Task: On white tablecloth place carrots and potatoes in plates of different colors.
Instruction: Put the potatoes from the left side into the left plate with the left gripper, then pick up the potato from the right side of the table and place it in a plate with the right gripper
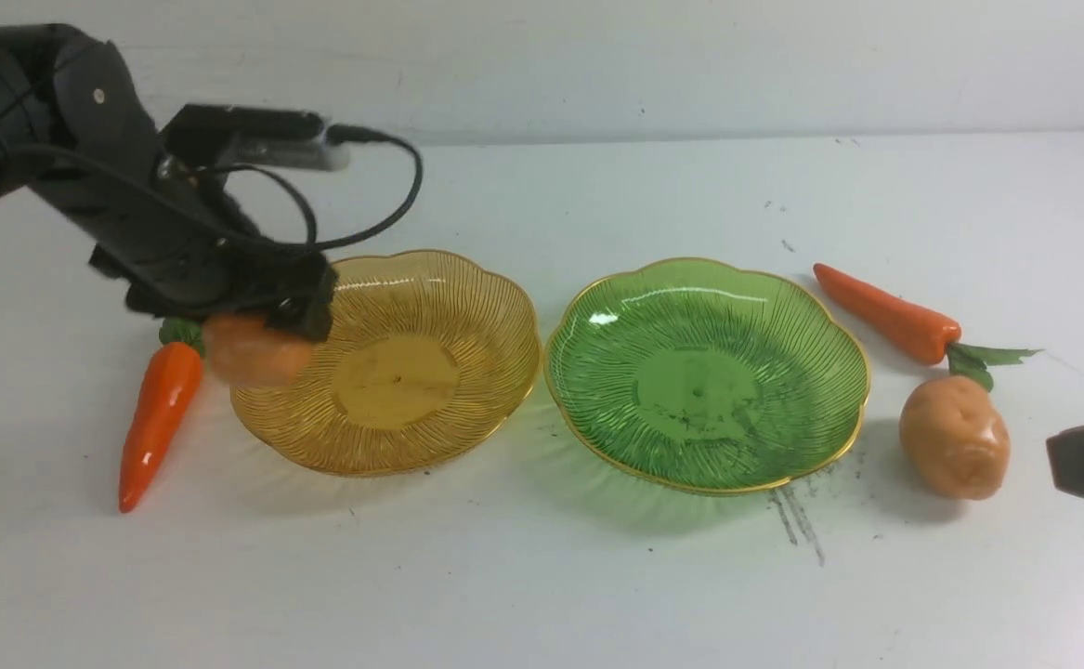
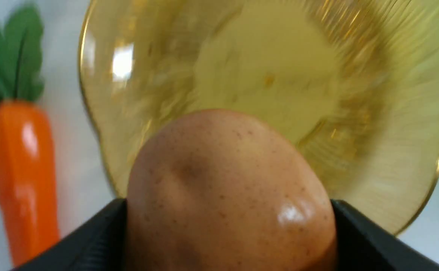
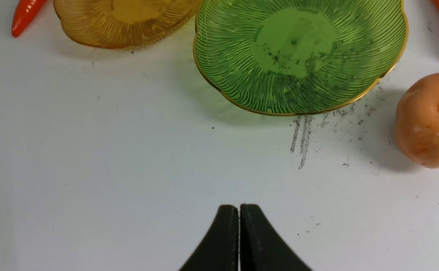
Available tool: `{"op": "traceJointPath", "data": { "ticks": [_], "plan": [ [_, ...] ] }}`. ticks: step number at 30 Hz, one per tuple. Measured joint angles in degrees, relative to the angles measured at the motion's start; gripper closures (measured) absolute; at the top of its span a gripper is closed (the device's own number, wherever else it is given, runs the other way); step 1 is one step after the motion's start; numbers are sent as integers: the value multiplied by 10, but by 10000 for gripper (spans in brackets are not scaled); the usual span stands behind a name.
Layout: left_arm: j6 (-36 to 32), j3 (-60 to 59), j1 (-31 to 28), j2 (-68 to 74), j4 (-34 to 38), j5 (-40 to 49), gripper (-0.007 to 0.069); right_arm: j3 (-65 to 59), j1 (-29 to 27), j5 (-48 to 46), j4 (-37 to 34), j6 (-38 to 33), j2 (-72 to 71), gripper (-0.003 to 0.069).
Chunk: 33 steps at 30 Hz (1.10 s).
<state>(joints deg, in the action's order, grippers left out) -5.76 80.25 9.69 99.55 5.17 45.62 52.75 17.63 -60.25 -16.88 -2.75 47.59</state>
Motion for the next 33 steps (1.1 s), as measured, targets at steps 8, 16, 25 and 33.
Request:
{"op": "traceJointPath", "data": {
  "ticks": [8, 16, 25, 33],
  "plan": [
    [13, 4, 33, 93, 3, -68, 31, 0, 0, 10, 2, 0, 0, 662],
    [40, 18, 33, 116, -22, -16, -56, 0, 0, 9, 14, 28, 23, 662],
    [45, 132, 33, 116, -30, 153, 28, 75, 0, -17, 136, 123, 103, 662],
    [34, 177, 33, 41, -87, 242, 597, 165, -17, -41, 294, 216, 212, 655]
  ]
}}
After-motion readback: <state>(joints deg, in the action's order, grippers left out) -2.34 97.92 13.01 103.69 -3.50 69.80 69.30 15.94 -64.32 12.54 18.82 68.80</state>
